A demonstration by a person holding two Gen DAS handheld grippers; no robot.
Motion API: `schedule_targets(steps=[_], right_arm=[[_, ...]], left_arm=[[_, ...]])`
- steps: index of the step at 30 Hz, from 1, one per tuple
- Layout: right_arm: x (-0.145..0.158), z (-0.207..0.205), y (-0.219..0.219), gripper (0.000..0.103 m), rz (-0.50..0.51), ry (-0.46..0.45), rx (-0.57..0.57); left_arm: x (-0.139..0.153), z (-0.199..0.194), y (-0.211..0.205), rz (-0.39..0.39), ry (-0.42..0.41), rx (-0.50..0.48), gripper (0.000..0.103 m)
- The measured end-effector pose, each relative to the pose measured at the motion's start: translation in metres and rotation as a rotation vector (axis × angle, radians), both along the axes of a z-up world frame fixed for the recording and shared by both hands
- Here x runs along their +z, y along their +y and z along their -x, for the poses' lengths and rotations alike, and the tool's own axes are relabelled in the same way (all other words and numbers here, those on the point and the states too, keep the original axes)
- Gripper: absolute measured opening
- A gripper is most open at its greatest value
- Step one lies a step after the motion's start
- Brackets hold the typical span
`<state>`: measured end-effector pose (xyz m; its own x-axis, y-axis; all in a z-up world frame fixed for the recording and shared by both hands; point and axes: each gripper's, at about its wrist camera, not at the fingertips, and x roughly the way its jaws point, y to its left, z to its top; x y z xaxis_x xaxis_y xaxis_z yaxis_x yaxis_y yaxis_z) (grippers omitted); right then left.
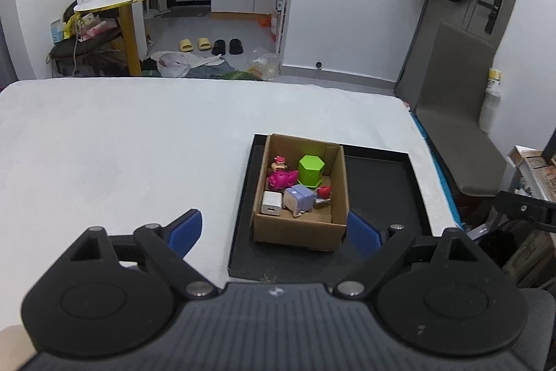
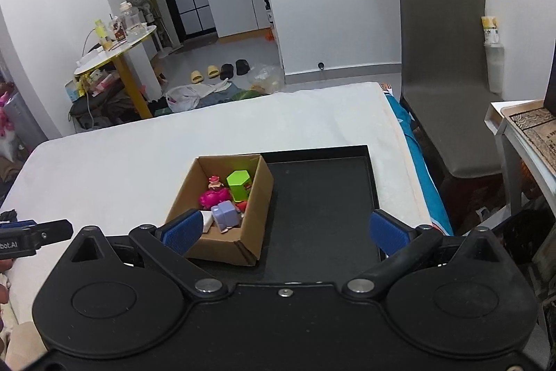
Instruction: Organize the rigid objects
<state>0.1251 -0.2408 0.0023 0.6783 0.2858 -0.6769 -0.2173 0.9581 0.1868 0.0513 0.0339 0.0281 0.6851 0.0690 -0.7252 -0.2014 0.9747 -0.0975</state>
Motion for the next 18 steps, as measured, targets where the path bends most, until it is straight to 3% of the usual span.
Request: schedule_targets(steps=[18], right_arm=[[0.021,0.052,-0.008,0.103,-0.029,-0.068,0.018]], left_arm=[[0.020,0.057,-0.012,-0.076,-0.104,-0.035,0.094]])
